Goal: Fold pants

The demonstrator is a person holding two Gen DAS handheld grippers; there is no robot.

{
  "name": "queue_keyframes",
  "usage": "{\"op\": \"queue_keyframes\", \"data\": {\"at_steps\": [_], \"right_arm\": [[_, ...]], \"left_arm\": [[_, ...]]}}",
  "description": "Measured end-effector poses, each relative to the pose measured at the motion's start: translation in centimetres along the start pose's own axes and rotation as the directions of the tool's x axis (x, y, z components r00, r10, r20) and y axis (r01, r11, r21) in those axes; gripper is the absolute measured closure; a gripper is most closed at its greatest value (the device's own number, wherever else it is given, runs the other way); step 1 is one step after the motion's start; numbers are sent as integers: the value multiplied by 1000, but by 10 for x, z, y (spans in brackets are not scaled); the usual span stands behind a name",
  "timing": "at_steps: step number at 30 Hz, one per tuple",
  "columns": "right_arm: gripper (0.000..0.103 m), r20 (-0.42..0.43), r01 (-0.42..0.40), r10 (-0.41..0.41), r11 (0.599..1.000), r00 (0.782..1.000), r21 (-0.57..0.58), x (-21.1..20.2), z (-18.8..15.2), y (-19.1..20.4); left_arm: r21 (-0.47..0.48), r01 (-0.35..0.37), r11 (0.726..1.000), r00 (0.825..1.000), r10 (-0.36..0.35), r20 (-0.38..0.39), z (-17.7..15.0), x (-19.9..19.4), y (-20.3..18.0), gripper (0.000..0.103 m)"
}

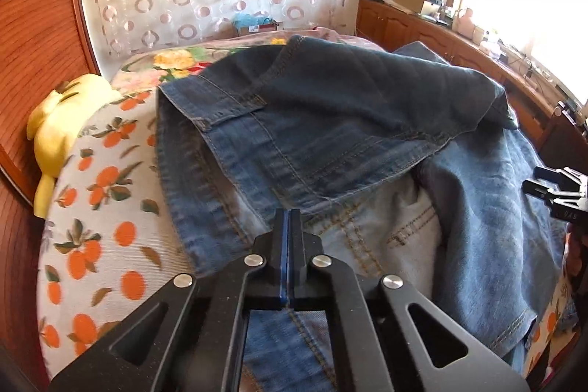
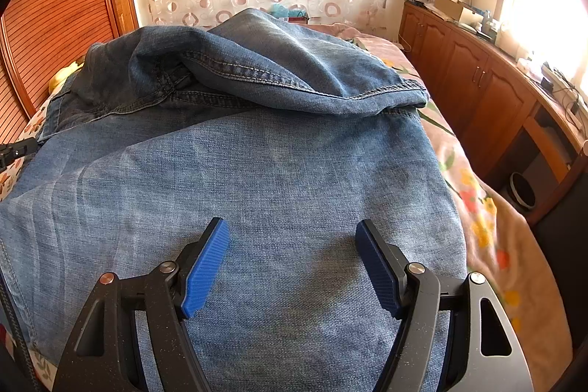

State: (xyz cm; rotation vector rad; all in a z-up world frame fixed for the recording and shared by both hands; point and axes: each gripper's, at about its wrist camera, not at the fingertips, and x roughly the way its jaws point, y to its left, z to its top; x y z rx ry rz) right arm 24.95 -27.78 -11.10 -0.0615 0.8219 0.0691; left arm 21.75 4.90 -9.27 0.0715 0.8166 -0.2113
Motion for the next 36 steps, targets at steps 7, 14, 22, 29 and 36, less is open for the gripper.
{"op": "queue_keyframes", "data": {"at_steps": [7, 14, 22, 29, 36], "right_arm": [[29, 0, 2, -2, 1000, 1000, 1, 0, 0, 1], [29, 1, 4, -4, 1000, 1000, 2, 0, -1, 2], [29, 0, -6, 6, 1000, 1000, -17, -2, 0, 4], [29, 39, -48, 51, 997, 998, -68, -9, 19, 19], [29, 56, -80, 88, 988, 994, -135, -6, 34, 47]], "left_arm": [[-75, 11, 997, 1000, -11, -4, -4, -5, 30, 102], [-129, 61, 990, 998, -61, 5, 18, 14, 41, 65], [-135, 86, 987, 996, -90, -26, 38, 46, 48, 59], [-131, 156, 979, 987, -158, -7, 42, 50, 50, 78], [-117, 151, 982, 988, -147, 39, 43, 27, 54, 100]]}}
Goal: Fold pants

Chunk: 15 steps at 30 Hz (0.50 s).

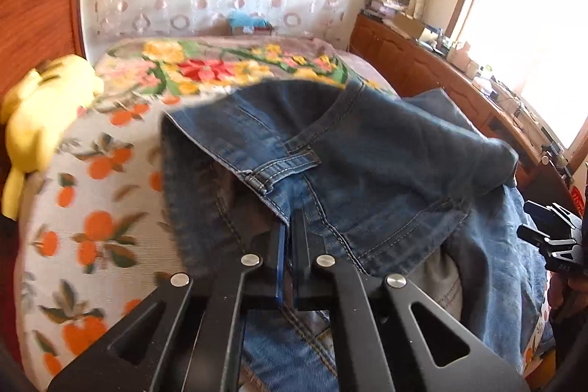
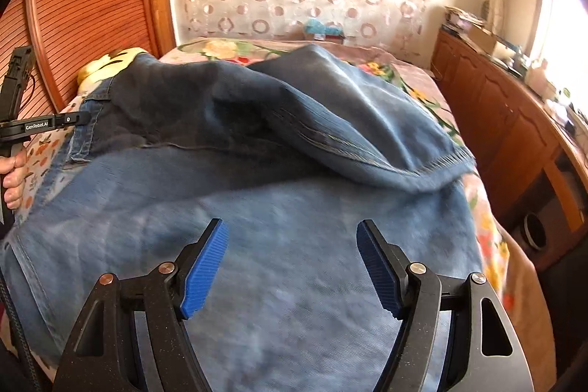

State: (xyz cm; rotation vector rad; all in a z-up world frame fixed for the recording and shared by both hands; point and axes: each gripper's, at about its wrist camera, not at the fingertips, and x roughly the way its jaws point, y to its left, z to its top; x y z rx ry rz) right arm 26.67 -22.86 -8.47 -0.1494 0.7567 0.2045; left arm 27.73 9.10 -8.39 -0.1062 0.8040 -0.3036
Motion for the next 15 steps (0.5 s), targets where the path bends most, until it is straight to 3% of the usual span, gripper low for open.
{"op": "queue_keyframes", "data": {"at_steps": [3, 8, 12, 14, 15], "right_arm": [[29, 13, -20, 20, 1000, 1000, -14, -1, 3, 6], [29, -2, -41, 40, 999, 999, -34, 8, 2, 8], [29, -14, -71, 71, 997, 997, -18, 9, 1, 6], [29, -15, -94, 94, 995, 995, -12, 7, 2, 9], [29, -14, -108, 108, 994, 994, -15, 6, 3, 12]], "left_arm": [[-12, -52, 999, 998, 52, 34, 6, -18, 12, 100], [9, -72, 997, 997, 72, -11, -1, -19, 13, 96], [8, -61, 998, 998, 61, -19, -12, -27, 6, 80], [0, -46, 999, 999, 46, -13, -20, -34, 4, 70], [-3, -38, 999, 999, 38, -10, -25, -39, 1, 60]]}}
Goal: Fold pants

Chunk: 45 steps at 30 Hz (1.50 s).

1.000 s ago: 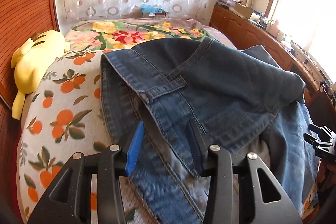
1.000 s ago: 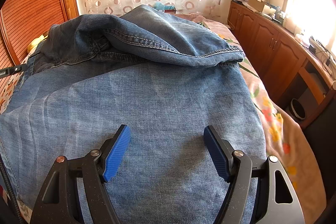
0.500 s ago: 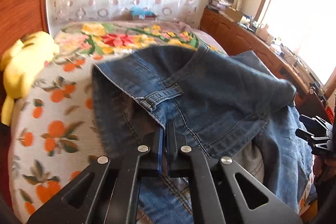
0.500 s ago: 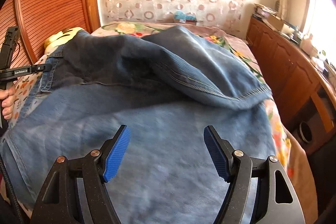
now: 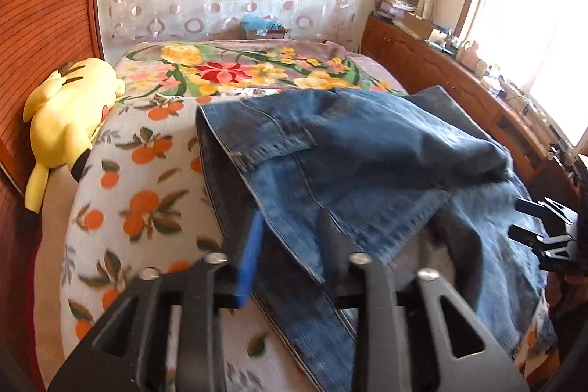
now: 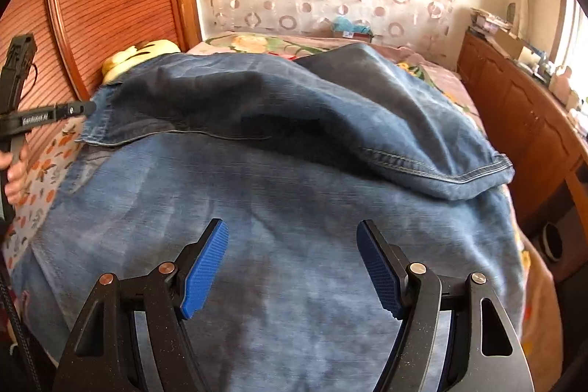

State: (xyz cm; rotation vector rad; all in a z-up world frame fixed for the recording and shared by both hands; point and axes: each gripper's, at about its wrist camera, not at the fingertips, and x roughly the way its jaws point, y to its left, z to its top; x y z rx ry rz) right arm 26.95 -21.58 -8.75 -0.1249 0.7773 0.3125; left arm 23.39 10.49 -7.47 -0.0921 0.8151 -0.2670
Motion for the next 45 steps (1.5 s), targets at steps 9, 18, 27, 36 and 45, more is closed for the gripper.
{"op": "queue_keyframes", "data": {"at_steps": [9, 18, 27, 36, 45], "right_arm": [[29, 18, -130, 132, 990, 991, -57, -3, 5, 50], [29, 3, -248, 251, 961, 968, -122, -5, -3, 99], [88, -60, -224, 216, 955, 975, -196, 5, -11, 119], [96, 76, -192, 199, 977, 977, -91, -48, -24, 92], [95, -12, -171, 171, 985, 985, -17, -23, -56, 82]], "left_arm": [[31, -52, 998, 999, 52, 16, -42, -36, -12, 55], [40, -60, 997, 998, 59, 19, -72, -59, -16, 55], [46, -52, 998, 998, 50, 45, -87, -81, -29, 55], [66, -3, 998, 996, -3, 87, -89, -100, -57, 55], [160, 55, 986, 997, -64, 51, -68, -73, -97, 55]]}}
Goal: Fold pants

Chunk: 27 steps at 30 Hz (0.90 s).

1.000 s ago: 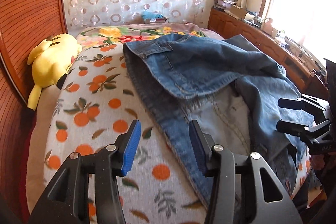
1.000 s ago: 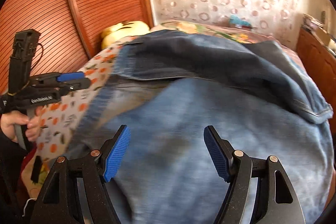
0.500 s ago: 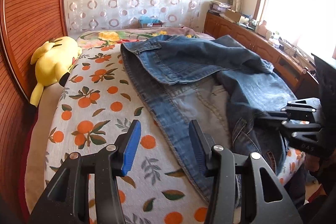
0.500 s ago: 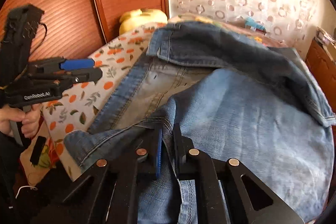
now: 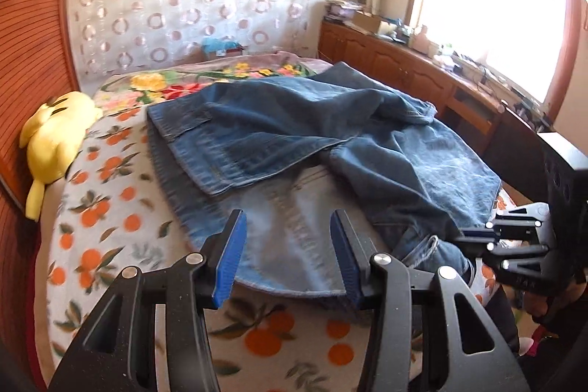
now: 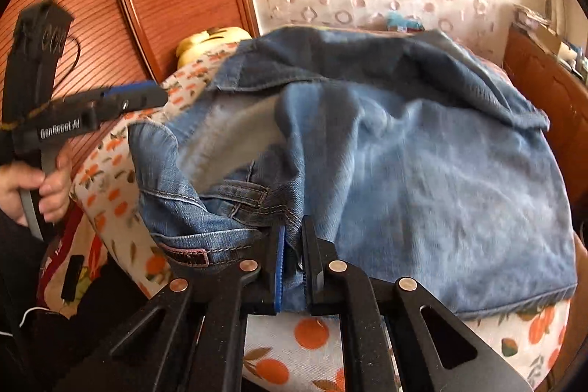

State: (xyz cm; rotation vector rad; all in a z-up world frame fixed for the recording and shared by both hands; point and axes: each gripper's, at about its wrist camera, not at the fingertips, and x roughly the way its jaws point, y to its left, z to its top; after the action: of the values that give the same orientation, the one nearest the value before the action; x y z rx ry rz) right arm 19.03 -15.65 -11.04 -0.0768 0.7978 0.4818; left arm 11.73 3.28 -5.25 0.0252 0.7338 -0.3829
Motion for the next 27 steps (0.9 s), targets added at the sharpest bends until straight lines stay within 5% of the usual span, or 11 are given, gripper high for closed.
{"op": "queue_keyframes", "data": {"at_steps": [10, 27], "right_arm": [[77, 67, -18, 18, 1000, 998, -3, -29, 15, -11], [72, 101, 4, 9, 991, 995, -132, -1, 79, 23]], "left_arm": [[4, 38, 999, 998, -38, -55, -16, 10, -11, 55], [-84, 56, 995, 994, -64, -88, -56, -1, 2, 55]]}}
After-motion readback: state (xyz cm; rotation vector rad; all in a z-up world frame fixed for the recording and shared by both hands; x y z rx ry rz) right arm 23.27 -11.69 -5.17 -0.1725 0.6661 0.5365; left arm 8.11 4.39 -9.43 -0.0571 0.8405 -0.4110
